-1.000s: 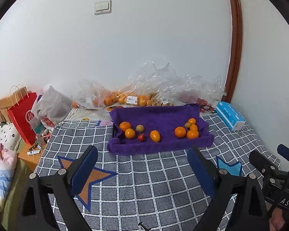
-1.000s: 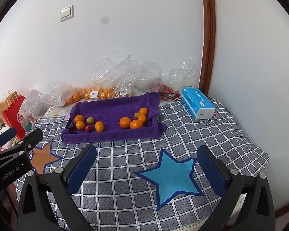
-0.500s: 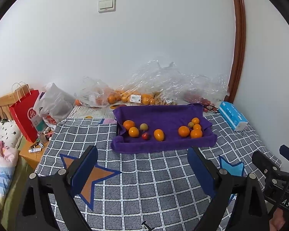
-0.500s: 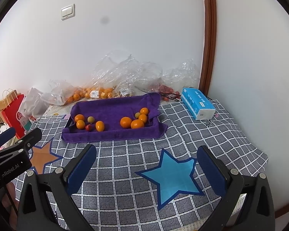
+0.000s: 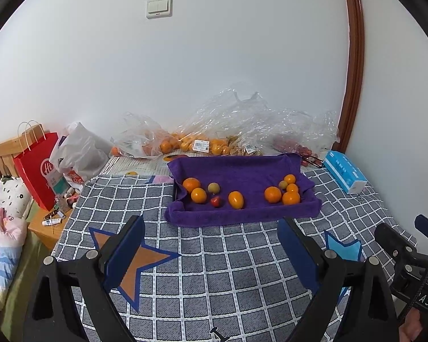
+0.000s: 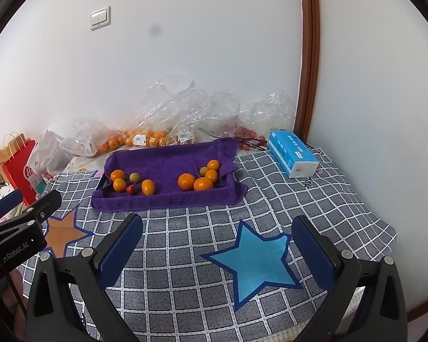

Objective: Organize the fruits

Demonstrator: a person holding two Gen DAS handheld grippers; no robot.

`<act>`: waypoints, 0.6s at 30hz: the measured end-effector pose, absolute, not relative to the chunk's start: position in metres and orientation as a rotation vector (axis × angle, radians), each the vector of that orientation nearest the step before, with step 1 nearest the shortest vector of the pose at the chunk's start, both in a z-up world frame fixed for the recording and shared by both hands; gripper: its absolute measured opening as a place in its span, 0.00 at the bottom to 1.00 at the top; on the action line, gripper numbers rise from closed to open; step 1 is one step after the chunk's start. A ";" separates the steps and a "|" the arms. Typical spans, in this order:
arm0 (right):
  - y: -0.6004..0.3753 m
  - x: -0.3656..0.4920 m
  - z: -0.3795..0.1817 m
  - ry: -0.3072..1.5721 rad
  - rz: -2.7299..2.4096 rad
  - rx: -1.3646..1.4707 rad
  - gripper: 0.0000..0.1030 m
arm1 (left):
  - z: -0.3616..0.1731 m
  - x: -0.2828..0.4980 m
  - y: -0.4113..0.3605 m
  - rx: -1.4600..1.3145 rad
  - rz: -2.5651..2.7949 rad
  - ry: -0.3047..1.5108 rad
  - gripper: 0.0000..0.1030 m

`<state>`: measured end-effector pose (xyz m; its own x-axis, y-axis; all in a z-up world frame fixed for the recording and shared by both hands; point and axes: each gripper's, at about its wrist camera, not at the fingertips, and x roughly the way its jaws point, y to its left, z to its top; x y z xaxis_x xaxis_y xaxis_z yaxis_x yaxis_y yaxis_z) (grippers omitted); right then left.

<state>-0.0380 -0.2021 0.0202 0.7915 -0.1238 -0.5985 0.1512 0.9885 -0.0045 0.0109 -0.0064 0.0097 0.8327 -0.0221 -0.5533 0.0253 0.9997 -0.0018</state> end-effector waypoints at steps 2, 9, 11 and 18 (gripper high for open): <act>-0.202 -0.038 0.020 0.640 -0.148 0.045 0.99 | 0.010 0.011 -0.006 0.007 -0.025 0.585 0.91; -0.202 -0.040 0.021 0.638 -0.155 0.045 0.99 | 0.010 0.011 -0.007 0.007 -0.021 0.587 0.92; -0.202 -0.041 0.021 0.636 -0.158 0.044 0.99 | 0.010 0.011 -0.007 0.006 -0.025 0.584 0.91; -0.202 -0.041 0.023 0.634 -0.160 0.041 0.99 | 0.010 0.009 -0.009 0.008 -0.026 0.579 0.92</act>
